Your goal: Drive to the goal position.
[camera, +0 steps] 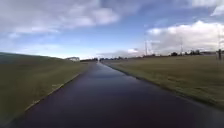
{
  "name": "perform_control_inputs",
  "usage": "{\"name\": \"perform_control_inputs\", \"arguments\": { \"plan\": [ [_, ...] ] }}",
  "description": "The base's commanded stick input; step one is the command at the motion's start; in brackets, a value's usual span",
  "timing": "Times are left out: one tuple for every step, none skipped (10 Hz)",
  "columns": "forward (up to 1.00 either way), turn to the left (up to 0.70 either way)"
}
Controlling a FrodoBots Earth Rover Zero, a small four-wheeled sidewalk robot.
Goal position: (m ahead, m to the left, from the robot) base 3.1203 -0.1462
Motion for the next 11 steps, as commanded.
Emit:
{"name": "perform_control_inputs", "arguments": {
  "plan": [
    [1.0, 0.28],
    [1.0, 0.05],
    [1.0, 0.0],
    [1.0, 0.0],
    [1.0, 0.0],
    [1.0, 0.0],
    [1.0, 0.0],
    [1.0, 0.0],
    [1.0, 0.0],
    [1.0, 0.0],
    [1.0, 0.0]
  ]
}}
